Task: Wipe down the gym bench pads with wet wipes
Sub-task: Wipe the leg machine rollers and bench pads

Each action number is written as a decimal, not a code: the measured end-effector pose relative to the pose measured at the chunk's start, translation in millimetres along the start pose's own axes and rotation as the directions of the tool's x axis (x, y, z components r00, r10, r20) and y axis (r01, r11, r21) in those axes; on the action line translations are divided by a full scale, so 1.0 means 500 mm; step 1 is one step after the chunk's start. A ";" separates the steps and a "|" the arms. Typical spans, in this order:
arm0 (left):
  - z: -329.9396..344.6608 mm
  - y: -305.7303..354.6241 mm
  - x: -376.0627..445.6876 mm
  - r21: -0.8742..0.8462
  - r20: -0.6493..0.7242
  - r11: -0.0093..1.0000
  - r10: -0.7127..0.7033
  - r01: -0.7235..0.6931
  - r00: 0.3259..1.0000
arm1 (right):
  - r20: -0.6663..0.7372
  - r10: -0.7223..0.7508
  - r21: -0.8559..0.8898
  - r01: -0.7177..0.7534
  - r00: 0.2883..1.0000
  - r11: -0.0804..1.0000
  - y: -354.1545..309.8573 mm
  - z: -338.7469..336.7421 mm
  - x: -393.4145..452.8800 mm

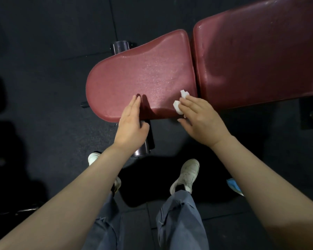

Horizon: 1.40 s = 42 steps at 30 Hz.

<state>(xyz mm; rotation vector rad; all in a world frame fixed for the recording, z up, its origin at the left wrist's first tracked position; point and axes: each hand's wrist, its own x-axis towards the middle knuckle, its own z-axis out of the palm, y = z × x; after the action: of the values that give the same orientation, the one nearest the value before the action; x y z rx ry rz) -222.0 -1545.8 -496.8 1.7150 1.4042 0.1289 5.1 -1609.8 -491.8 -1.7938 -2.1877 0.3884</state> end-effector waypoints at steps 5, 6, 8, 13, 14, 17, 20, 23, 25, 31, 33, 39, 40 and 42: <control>-0.005 0.021 0.029 0.023 0.027 0.999 0.021 -0.022 0.999 | -0.136 0.202 0.141 -0.183 0.970 0.973 0.034 -0.013 0.051; -0.007 0.020 0.034 0.041 0.031 0.999 0.030 -0.032 0.999 | -0.129 0.256 0.166 -0.234 0.958 0.958 0.042 -0.017 0.076; -0.011 0.015 0.047 0.073 0.042 0.996 0.054 -0.057 0.998 | -0.113 0.305 0.151 -0.287 0.945 0.946 0.061 -0.020 0.149; -0.020 0.005 0.073 0.090 0.028 0.994 0.055 -0.058 0.998 | -0.099 0.425 0.174 -0.405 0.900 0.898 0.115 -0.029 0.376; -0.020 0.005 0.074 0.086 0.025 0.995 0.050 -0.052 0.998 | -0.119 0.447 0.154 -0.428 0.887 0.890 0.119 -0.027 0.396; -0.018 0.002 0.072 0.070 0.029 0.997 0.027 -0.029 0.999 | -0.156 0.450 0.097 -0.440 0.879 0.893 0.089 -0.008 0.355; -0.018 -0.006 0.067 0.053 0.036 0.999 -0.001 -0.001 0.999 | -0.179 0.389 0.104 -0.376 0.904 0.921 0.008 0.008 0.185; -0.021 -0.015 0.065 0.051 0.037 0.999 -0.015 0.013 0.999 | -0.005 0.361 0.138 -0.357 0.932 0.924 -0.062 0.010 0.042; -0.027 -0.022 0.068 0.057 0.035 0.998 -0.008 0.006 0.999 | 0.031 0.312 0.141 -0.313 0.950 0.939 -0.049 0.016 0.051; -0.044 -0.036 0.076 0.064 0.018 0.998 0.008 -0.009 1.000 | -0.018 0.162 0.061 -0.161 0.987 0.985 0.077 -0.002 0.372; -0.043 -0.039 0.071 0.065 0.008 0.998 0.008 -0.008 1.000 | -0.065 0.182 0.030 -0.180 0.981 0.983 0.091 -0.006 0.427; -0.037 -0.044 0.043 0.040 0.022 0.999 0.014 -0.015 1.000 | 0.154 0.135 -0.065 -0.126 0.979 0.990 -0.032 0.016 0.225; -0.037 -0.047 0.037 0.039 0.030 0.999 0.007 -0.008 1.000 | 0.273 0.054 -0.018 -0.052 0.960 0.999 -0.055 0.012 0.182; -0.037 -0.058 0.030 0.057 0.044 0.998 0.014 -0.016 0.999 | 0.485 -0.201 0.049 0.202 0.851 0.978 -0.062 0.004 0.154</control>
<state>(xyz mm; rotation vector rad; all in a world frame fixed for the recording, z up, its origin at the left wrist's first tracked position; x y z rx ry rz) -248.5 -1524.3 -511.7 1.7653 1.3751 0.0604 -38.2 -1540.1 -478.1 -1.5649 -2.6802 0.8704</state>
